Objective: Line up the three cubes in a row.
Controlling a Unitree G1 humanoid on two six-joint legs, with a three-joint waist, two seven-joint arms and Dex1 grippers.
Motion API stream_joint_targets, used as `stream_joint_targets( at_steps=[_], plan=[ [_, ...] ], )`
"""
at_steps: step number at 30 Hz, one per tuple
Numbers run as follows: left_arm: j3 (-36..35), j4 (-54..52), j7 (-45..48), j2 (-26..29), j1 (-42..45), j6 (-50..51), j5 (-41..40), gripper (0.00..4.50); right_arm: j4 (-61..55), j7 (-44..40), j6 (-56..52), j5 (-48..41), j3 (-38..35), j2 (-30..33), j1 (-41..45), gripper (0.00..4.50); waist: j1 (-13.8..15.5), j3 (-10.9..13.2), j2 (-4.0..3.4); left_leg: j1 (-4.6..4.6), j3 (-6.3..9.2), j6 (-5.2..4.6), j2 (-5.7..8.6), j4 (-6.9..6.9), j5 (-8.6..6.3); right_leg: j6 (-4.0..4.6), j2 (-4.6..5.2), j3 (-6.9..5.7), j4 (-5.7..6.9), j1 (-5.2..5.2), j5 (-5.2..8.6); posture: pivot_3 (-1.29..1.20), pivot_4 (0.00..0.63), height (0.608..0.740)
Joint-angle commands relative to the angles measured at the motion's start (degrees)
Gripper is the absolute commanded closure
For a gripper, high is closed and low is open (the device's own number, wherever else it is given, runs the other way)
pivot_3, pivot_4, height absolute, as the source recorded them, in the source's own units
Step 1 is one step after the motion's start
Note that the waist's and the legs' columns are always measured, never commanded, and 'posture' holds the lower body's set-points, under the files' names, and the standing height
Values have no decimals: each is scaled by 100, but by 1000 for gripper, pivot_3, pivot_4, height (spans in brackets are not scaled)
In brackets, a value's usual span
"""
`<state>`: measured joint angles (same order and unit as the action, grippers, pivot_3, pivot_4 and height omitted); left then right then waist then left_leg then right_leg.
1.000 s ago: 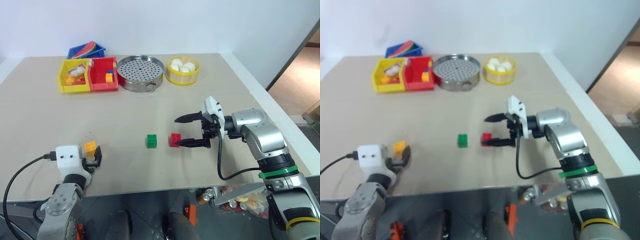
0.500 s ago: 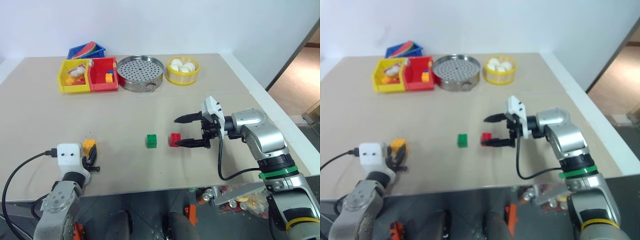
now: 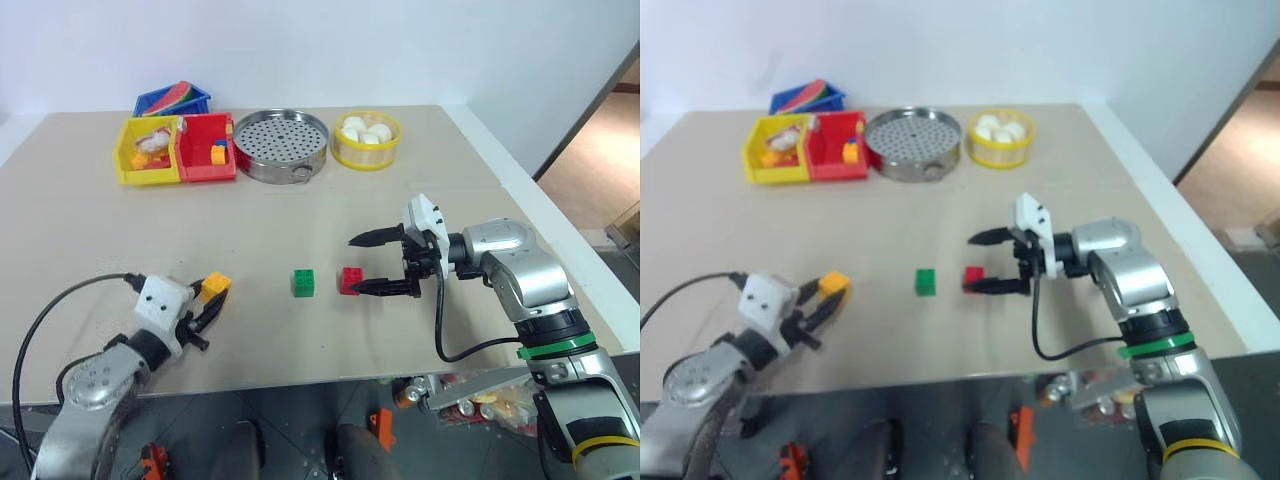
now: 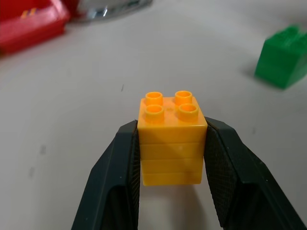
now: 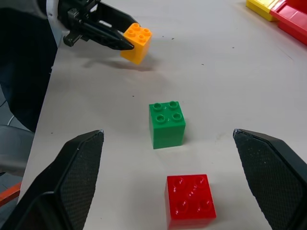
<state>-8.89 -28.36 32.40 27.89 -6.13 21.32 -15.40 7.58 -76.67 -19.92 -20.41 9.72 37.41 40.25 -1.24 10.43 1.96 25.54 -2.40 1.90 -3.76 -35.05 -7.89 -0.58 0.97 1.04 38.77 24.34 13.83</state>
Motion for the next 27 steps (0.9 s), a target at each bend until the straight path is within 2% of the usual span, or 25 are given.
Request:
stream_joint_targets(
  at_steps=[1, 6, 11, 16, 27],
  plan=[
    [67, 254, 322, 154, 385, -347, -75, 3212, -51, 28, 102, 1, -164, 17, 119, 0, 2, 0, 0, 0, -1, -1, -1, 2, 0, 1, 0, 0, -1, 2, 1, 0, 150, 740],
    [343, 700, 823, 152, 890, -464, -301, 3212, -101, 74, 88, 3, -204, 84, 46, 0, -1, 0, 0, 1, -3, -5, -1, 15, -1, -5, -3, 1, -2, 1, 10, 0, 150, 740],
    [703, 1333, 1746, 555, 1425, -576, -366, 3212, -181, 84, 33, -24, -273, 185, -12, 0, 5, 0, 0, -1, 6, -7, -1, 19, -2, -7, -13, -2, 1, 0, 15, 0, 150, 740],
    [760, 2065, 2785, 998, 1924, -596, -673, 3212, -180, 106, 7, -29, -282, 185, 4, 0, -7, 0, -1, -3, 1, -7, -3, 25, -2, -9, -13, 1, 1, 3, 13, 0, 150, 740],
    [1135, 3507, 3950, 1014, 3011, -1100, -502, 3212, -174, 164, 8, 15, -290, 208, 39, 0, 1, 1, -2, -2, 2, -7, -2, 28, -2, -27, -13, -3, 1, 1, 10, 0, 150, 740]
  ],
)
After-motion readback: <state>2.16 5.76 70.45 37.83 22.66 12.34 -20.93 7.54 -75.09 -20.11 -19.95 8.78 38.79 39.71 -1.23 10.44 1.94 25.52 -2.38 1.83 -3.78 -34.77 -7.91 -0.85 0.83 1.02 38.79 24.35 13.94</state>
